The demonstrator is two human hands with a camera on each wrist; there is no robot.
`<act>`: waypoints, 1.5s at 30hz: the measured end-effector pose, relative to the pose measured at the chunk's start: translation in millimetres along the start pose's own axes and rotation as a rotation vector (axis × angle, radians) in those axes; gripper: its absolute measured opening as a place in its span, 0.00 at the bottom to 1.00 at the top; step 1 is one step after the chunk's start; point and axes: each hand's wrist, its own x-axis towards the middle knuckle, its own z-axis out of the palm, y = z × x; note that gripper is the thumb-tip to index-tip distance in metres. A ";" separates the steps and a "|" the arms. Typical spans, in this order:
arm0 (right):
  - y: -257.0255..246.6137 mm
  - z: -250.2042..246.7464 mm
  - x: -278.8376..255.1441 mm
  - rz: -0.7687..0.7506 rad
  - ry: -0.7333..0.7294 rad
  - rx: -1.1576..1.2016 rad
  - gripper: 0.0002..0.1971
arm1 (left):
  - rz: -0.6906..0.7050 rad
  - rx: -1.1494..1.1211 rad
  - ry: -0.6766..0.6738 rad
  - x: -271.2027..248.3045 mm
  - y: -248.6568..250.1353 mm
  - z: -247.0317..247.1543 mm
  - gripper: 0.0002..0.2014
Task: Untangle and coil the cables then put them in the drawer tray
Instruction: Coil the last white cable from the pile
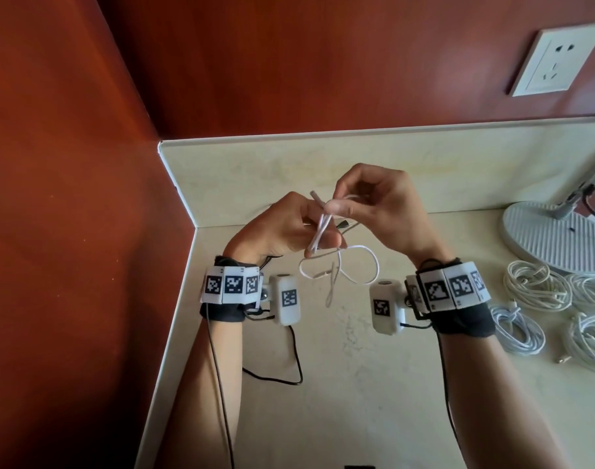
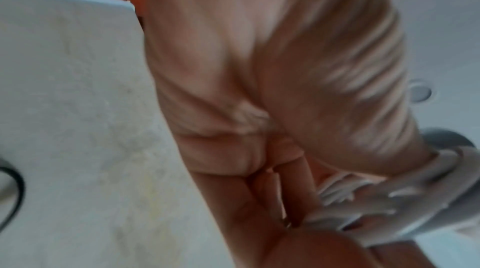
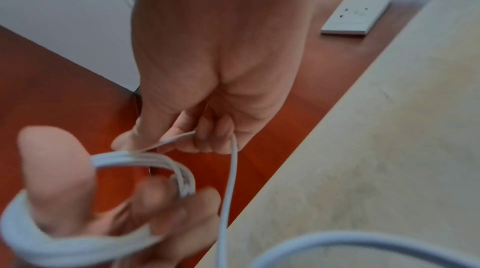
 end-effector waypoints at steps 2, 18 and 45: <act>3.7 4.8 2.0 -0.018 0.014 0.105 0.12 | 0.088 -0.055 -0.065 -2.7 11.0 1.9 0.37; 25.6 31.8 -7.7 0.022 0.146 0.081 0.39 | 0.188 -0.202 -0.019 -6.8 13.6 -2.5 0.40; 34.2 35.0 -6.6 0.165 0.149 -0.085 0.31 | 0.044 0.116 0.046 -7.3 27.2 -4.7 0.28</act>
